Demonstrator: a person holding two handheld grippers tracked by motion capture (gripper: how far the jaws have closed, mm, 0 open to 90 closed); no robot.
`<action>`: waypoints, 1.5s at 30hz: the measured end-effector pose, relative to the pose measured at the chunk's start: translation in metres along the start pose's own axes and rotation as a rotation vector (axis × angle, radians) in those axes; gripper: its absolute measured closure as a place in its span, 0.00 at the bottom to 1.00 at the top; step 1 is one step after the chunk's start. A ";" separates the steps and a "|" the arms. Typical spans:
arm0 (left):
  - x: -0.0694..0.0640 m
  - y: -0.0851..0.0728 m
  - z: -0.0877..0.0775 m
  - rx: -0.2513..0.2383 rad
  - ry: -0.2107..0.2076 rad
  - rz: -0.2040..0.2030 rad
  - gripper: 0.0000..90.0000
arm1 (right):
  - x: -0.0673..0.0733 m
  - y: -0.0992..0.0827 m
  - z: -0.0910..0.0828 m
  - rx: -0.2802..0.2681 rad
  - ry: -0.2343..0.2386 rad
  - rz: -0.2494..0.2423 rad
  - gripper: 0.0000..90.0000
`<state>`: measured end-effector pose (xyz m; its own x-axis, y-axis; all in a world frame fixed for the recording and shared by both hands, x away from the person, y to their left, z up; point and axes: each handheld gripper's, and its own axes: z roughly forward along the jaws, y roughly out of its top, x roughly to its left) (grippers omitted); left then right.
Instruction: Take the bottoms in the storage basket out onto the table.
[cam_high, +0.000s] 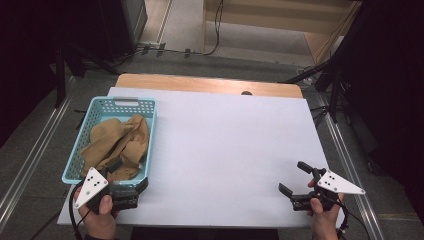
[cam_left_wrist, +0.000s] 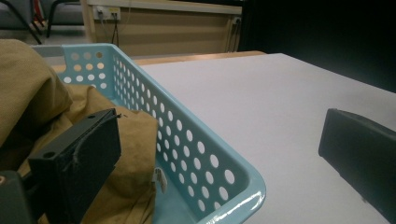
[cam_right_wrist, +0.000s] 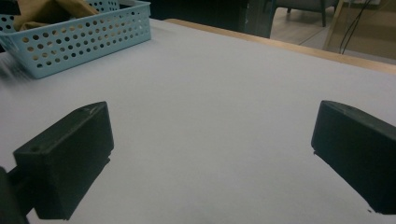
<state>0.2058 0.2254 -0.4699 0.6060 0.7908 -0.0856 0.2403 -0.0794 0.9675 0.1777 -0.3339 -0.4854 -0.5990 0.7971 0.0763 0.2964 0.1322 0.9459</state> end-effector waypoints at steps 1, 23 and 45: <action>0.000 0.000 0.000 0.000 0.000 0.000 0.00 | 0.000 0.000 0.000 0.000 0.001 0.001 0.00; 0.002 0.001 -0.001 -0.002 -0.016 -0.002 0.00 | 0.003 0.001 0.001 -0.005 0.023 -0.020 0.00; 0.000 0.039 -0.013 -0.021 0.023 0.006 0.00 | 0.002 0.003 -0.006 -0.017 0.008 -0.026 0.00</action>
<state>0.2055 0.2298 -0.4291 0.5899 0.8040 -0.0742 0.2201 -0.0717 0.9728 0.1730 -0.3355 -0.4801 -0.6122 0.7888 0.0543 0.2678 0.1423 0.9529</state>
